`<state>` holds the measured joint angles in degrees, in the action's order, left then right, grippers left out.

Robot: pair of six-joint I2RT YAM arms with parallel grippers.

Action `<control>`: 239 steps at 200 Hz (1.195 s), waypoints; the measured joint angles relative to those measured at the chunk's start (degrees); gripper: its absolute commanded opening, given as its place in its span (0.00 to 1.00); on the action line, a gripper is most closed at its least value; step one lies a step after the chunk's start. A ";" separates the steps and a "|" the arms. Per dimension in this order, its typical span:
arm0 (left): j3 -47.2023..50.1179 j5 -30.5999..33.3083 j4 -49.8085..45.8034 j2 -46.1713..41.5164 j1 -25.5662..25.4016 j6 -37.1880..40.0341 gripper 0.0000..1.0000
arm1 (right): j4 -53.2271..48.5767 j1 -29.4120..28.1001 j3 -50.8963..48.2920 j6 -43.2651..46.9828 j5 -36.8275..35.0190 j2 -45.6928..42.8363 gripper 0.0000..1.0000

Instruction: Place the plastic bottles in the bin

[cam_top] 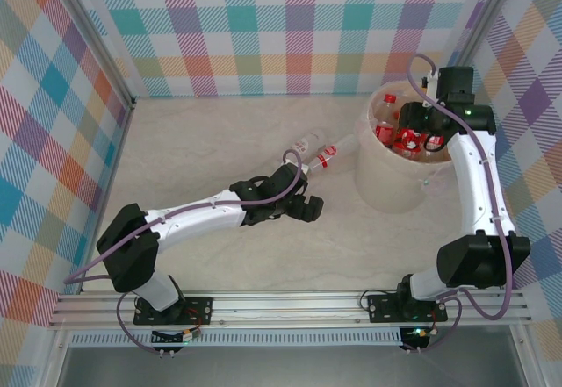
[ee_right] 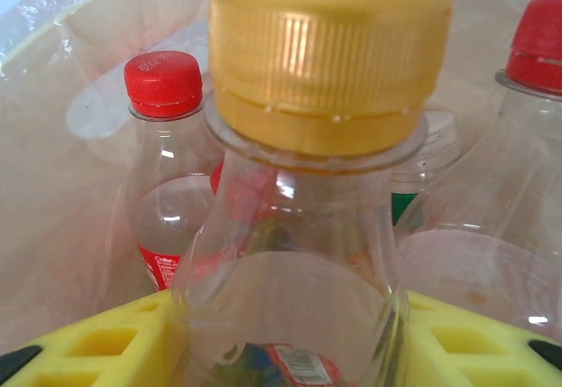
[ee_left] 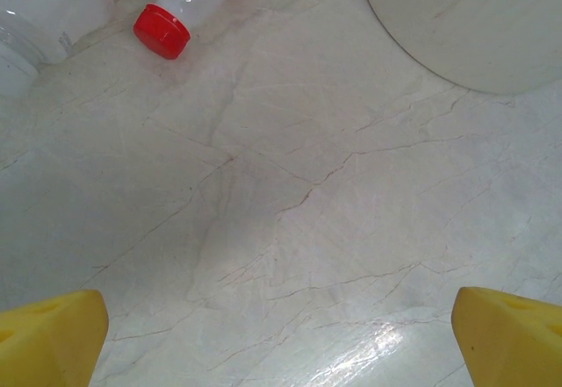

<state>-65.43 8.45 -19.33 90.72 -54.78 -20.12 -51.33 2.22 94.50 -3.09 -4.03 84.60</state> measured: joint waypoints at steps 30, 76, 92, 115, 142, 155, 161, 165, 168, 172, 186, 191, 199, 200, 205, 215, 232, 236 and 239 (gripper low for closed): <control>-0.02 0.13 -0.02 0.00 0.00 0.28 1.00 | -0.35 0.00 0.42 0.00 0.17 0.00 0.65; -4.48 0.15 -0.50 3.13 0.00 2.43 1.00 | -4.94 0.00 5.88 1.49 -0.61 -0.74 0.82; -6.10 0.20 -0.96 3.87 0.00 3.56 1.00 | -6.03 0.02 6.69 1.75 -1.14 -2.34 0.83; -7.93 0.24 -1.77 4.50 0.13 5.49 1.00 | -8.22 0.07 8.66 1.88 -1.36 -5.57 0.83; -9.99 -0.37 -1.51 6.51 1.36 8.11 1.00 | -10.01 0.07 9.66 0.85 0.37 -11.23 0.82; -12.24 -0.98 -1.42 9.27 2.67 9.57 0.98 | -10.36 0.07 8.68 -0.35 3.15 -15.17 0.81; -13.42 -1.31 -1.33 10.71 3.41 10.36 0.98 | -10.49 0.04 8.02 -0.98 4.79 -17.09 0.81; -14.23 -1.42 -1.29 11.72 3.91 10.82 0.97 | -10.51 0.04 7.48 -1.46 6.10 -18.56 0.81; -14.84 -1.53 -1.29 12.44 4.24 11.19 0.97 | -10.49 0.04 7.04 -1.88 6.95 -19.50 0.81; -15.78 -1.62 -1.33 13.55 4.79 11.87 0.96 | -10.47 0.04 6.38 -2.38 8.46 -20.92 0.81; -18.80 -2.27 -1.36 16.96 6.21 14.08 0.93 | -10.49 0.04 4.07 -4.15 13.44 -24.79 0.80; -19.96 -2.54 -1.33 18.18 6.58 14.91 0.91 | -10.49 0.04 3.32 -4.76 15.15 -25.94 0.80; -22.05 -3.06 -1.53 20.20 7.28 16.24 0.89 | -10.38 0.04 2.16 -5.70 17.86 -27.69 0.80; -22.27 -3.13 -1.57 20.37 7.34 16.44 0.88 | -10.36 0.04 2.05 -5.77 18.10 -27.82 0.80; -23.76 -3.41 -1.70 21.68 7.69 17.07 0.87 | -10.27 0.04 1.22 -6.38 19.80 -28.85 0.80; -27.02 -4.07 -1.99 24.28 8.24 18.86 0.85 | -10.03 0.04 -0.44 -7.32 22.75 -30.40 0.80; -32.37 -4.74 -2.93 28.26 8.83 21.16 0.83 | -10.01 0.04 -2.58 -8.66 26.45 -31.89 0.80; -33.46 -4.81 -3.13 29.00 8.94 21.79 0.83 | -9.99 0.04 -3.08 -8.87 27.08 -32.09 0.80; -34.10 -4.85 -3.17 29.53 8.98 22.05 0.82 | -10.01 0.07 -3.39 -8.98 27.43 -32.28 0.80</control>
<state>-99.53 3.60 -22.50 120.25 -45.80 1.93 -61.34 2.28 91.11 -12.08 23.40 52.31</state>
